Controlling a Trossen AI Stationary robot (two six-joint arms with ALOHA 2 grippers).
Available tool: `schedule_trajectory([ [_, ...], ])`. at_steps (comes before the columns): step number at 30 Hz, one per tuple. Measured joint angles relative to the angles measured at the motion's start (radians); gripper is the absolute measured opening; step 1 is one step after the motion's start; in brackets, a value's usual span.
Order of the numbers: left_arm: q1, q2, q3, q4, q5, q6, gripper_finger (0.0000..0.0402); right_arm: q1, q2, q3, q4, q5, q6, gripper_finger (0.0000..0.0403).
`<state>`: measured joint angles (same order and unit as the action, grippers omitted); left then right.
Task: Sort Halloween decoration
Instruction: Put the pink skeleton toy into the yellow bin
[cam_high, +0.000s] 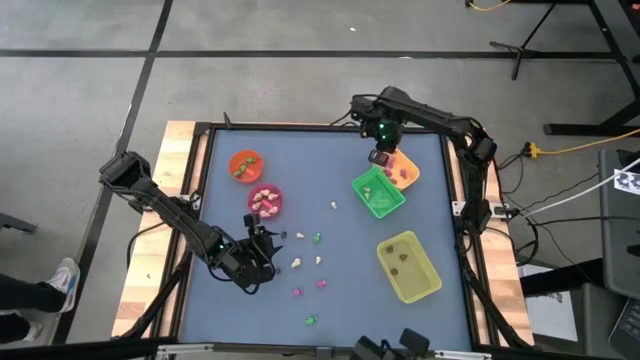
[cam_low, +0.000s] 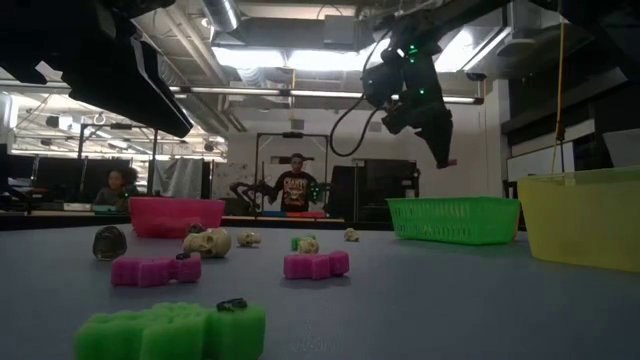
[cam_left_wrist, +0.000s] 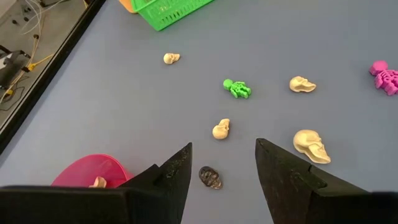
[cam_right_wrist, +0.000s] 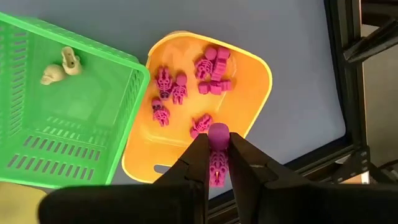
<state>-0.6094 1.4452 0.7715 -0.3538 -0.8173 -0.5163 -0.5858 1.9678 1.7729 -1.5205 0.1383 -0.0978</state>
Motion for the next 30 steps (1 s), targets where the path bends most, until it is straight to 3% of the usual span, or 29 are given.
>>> schedule_trajectory([
  [30,0.000,0.000,0.000,0.000,0.023,-0.007,0.0160,0.003,0.000,0.000,0.002,-0.001,0.016,0.0046],
])
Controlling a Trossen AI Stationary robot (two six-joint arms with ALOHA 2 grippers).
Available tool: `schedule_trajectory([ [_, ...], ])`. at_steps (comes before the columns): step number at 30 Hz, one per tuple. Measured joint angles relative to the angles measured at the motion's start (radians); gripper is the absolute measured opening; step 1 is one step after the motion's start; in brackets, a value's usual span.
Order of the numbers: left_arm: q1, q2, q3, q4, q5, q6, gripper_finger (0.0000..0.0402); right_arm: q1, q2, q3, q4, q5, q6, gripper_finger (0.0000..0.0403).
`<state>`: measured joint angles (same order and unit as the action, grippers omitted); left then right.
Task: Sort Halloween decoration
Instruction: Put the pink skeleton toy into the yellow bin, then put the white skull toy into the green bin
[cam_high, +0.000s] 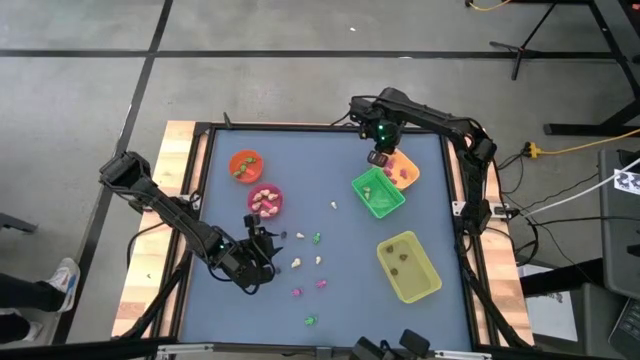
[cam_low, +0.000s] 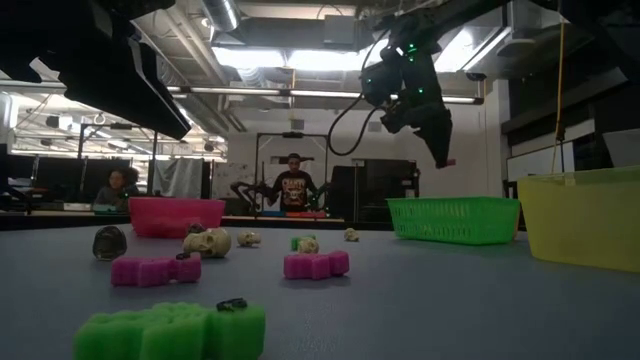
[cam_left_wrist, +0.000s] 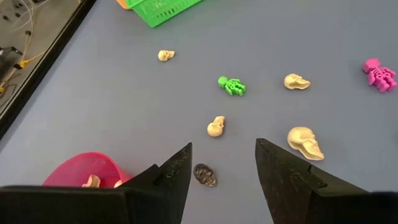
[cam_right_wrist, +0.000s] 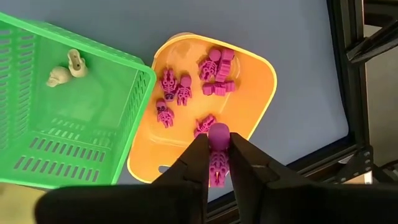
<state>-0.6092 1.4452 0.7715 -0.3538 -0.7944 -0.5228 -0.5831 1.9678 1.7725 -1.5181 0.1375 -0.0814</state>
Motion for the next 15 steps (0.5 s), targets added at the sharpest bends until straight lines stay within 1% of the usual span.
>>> schedule_trajectory([
  [3,0.000,0.000,0.000,0.000,0.000,0.000,0.0160,0.000,0.000,0.000,0.000,0.000,0.019,0.0072],
  [10,0.000,0.000,0.000,0.001,0.000,0.000,0.0160,0.000,0.000,0.000,0.001,0.000,0.028,0.0169],
  [12,0.000,0.000,0.000,0.001,0.000,0.000,0.0160,0.000,0.000,0.000,0.004,0.000,0.028,0.0187],
  [15,0.000,0.000,0.000,0.001,0.000,0.000,0.0160,0.000,0.000,0.000,0.008,0.000,0.028,0.0205],
])
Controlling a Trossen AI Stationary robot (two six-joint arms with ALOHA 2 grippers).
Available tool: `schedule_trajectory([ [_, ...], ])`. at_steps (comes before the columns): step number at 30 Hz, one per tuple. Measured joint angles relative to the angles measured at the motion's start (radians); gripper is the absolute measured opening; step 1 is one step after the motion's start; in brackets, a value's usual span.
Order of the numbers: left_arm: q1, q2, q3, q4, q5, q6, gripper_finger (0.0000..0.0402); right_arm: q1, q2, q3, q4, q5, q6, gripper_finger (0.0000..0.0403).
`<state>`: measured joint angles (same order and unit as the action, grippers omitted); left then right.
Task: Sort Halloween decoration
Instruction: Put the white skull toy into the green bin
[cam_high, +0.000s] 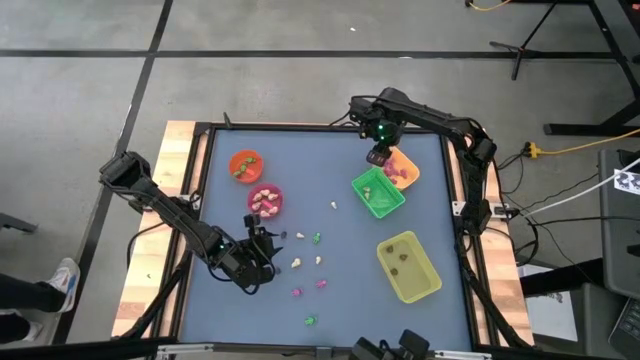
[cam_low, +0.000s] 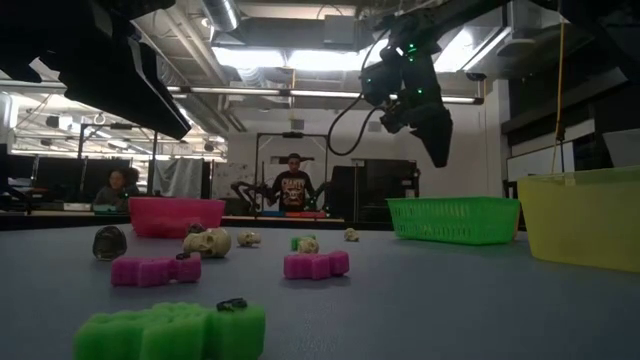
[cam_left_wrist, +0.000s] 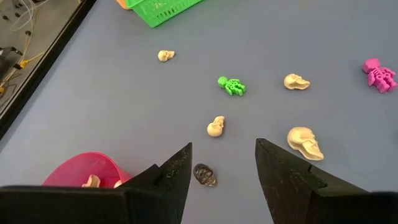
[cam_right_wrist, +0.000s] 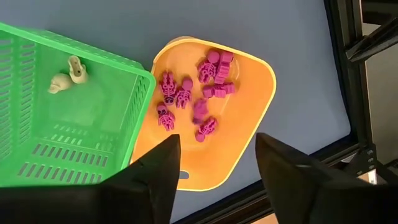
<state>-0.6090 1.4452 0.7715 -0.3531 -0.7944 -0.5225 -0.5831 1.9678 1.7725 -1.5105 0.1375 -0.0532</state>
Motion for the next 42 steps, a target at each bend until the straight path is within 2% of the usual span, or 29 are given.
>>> schedule_trajectory([
  [6,0.000,0.000,0.000,0.000,0.000,0.000,0.0160,0.001,0.000,0.000,0.054,-0.012,0.000,0.0213],
  [13,0.000,0.000,0.000,0.000,0.000,0.000,0.0160,0.025,0.000,0.000,0.202,-0.246,0.028,0.0210],
  [18,0.000,0.000,0.000,0.000,0.000,0.000,0.0160,0.113,0.000,0.000,0.311,-0.296,0.031,0.0209],
  [22,0.000,0.000,0.000,0.000,0.000,0.000,0.0160,0.204,0.000,0.000,0.398,-0.284,0.061,0.0209],
  [26,0.000,0.000,0.000,0.007,0.000,0.000,0.0160,0.293,0.000,0.000,0.527,-0.273,0.185,0.0209],
  [29,0.000,0.000,0.000,0.007,0.000,0.000,0.0160,0.358,0.000,0.000,0.606,-0.195,0.240,0.0209],
  [36,0.000,0.000,0.000,0.007,0.000,0.000,0.0160,0.454,0.000,0.000,0.596,0.000,0.313,0.0209],
  [42,0.000,0.000,0.000,0.007,0.000,-0.001,0.0160,0.459,-0.003,-0.064,0.598,0.034,0.426,0.0209],
])
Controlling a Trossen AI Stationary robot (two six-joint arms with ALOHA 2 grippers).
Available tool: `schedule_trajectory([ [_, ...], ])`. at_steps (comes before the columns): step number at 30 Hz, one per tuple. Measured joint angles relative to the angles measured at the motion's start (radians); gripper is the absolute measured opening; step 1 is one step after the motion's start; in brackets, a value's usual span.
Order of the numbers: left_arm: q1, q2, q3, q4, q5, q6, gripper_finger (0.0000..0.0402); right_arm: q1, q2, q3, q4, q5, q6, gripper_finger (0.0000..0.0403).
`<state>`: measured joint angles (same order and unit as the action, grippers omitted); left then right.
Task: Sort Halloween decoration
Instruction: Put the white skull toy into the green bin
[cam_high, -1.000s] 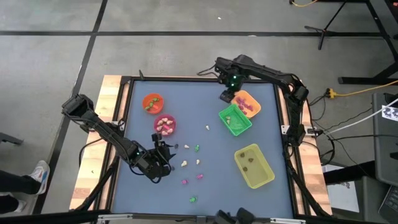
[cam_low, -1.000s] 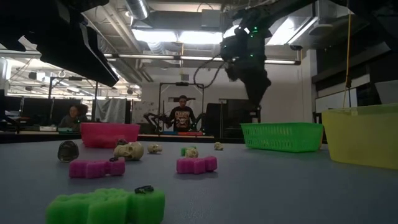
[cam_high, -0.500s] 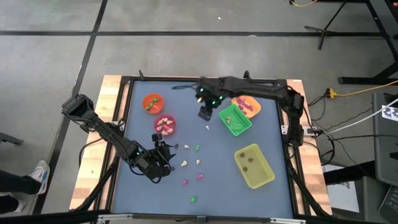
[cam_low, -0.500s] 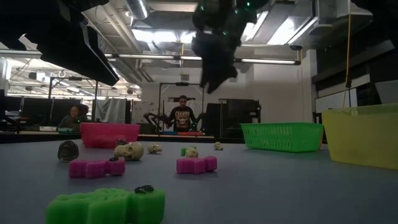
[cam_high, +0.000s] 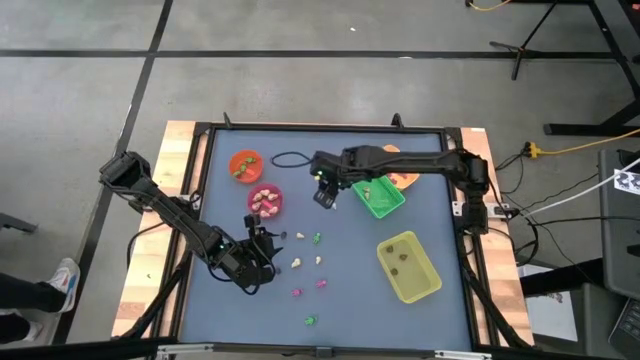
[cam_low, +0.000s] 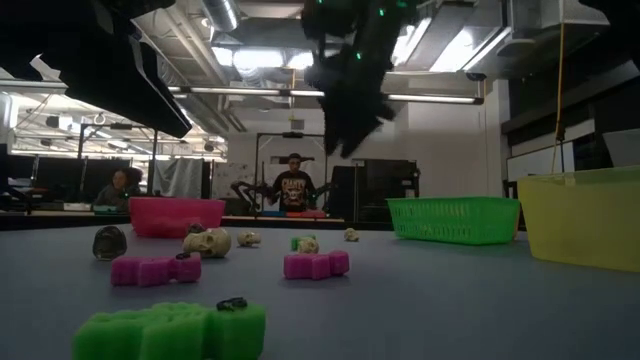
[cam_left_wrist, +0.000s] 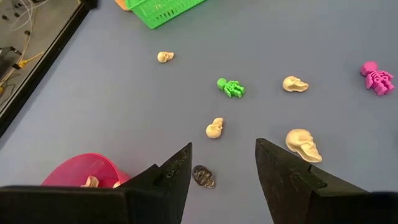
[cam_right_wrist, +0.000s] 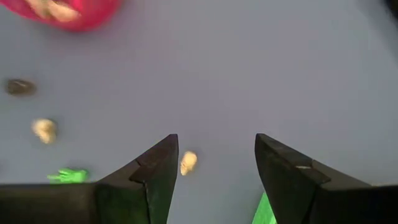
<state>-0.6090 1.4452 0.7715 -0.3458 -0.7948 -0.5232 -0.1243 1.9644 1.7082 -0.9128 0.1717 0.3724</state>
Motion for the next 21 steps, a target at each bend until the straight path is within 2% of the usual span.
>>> schedule_trajectory([
  [4,0.000,0.000,0.000,0.000,0.000,0.000,0.0160,0.000,0.000,-0.096,0.042,-0.012,0.061,0.0209],
  [9,0.000,0.000,0.000,0.000,0.000,0.000,0.0160,0.001,0.002,-0.184,0.143,-0.090,0.122,0.0209],
  [21,0.000,0.000,0.000,0.000,0.000,0.000,0.0160,0.015,0.002,-0.327,0.305,-0.090,0.204,0.0209],
])
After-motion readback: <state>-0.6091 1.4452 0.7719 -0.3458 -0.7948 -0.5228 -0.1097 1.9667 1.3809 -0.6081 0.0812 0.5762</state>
